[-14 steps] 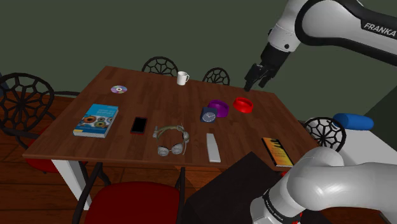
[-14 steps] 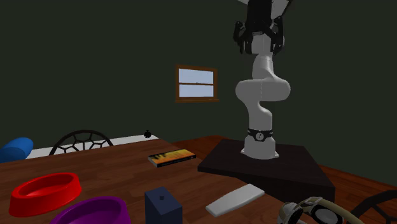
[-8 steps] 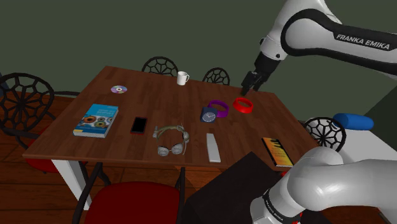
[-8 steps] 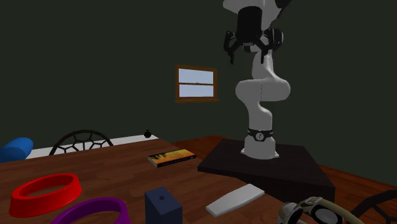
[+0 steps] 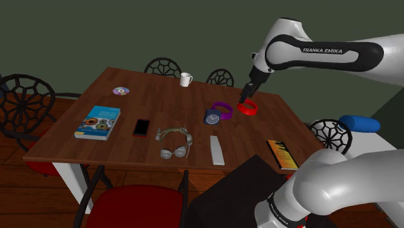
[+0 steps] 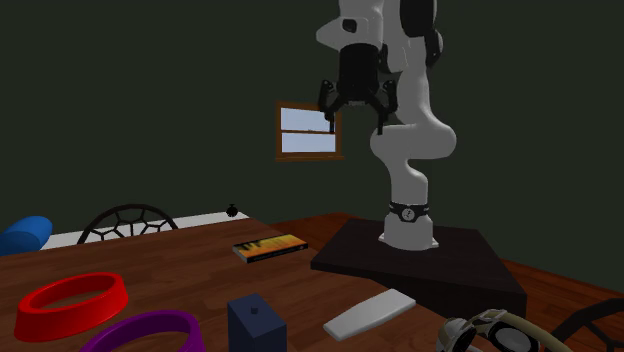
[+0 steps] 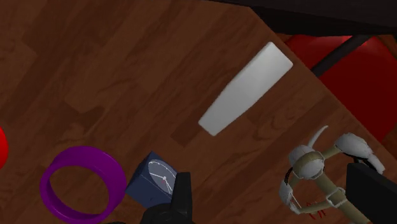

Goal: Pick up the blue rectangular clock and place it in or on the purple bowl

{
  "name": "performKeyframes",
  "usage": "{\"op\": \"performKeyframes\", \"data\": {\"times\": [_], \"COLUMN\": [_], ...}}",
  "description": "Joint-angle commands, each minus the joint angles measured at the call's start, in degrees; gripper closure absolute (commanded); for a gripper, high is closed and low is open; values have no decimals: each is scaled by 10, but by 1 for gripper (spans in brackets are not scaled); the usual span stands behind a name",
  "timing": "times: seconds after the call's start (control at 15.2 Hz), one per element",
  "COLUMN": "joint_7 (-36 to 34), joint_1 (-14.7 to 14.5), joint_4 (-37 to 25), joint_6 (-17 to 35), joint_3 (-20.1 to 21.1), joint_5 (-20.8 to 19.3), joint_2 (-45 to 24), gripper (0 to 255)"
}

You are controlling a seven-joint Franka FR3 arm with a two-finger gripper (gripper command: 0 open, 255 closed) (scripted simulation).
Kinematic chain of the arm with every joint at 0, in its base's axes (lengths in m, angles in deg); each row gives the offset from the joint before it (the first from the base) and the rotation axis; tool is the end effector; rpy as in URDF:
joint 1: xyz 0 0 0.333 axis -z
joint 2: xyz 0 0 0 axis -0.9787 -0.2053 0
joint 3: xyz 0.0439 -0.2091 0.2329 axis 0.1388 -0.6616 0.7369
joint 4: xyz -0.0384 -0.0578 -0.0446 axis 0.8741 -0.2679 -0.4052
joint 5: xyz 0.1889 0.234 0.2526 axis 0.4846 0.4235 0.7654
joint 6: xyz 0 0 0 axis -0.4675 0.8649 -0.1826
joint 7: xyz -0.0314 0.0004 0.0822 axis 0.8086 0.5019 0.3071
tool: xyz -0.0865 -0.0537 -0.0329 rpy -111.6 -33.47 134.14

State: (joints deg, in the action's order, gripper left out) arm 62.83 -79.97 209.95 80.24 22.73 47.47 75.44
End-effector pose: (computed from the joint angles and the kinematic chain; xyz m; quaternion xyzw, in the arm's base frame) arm 0.3775 -0.0989 0.5004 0.9938 0.1022 0.0419 0.0103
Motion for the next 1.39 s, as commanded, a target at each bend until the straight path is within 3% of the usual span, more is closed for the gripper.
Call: {"op": "performKeyframes", "data": {"times": [0.0, 0.4, 0.73, 0.99, 1.32], "joint_7": [40, 160, 276, 372, 472], "joint_1": [-7, -30, -44, -38, -6], "joint_4": [-8, -44, -97, -154, -243], "joint_6": [36, 123, 178, 206, 221], "joint_3": [-23, -81, -113, -115, -89], "joint_5": [-1, 21, 78, 138, 200], "joint_2": [-46, -177, -301, -404, -528], "gripper": [0, 0, 0, 0, 0]}}
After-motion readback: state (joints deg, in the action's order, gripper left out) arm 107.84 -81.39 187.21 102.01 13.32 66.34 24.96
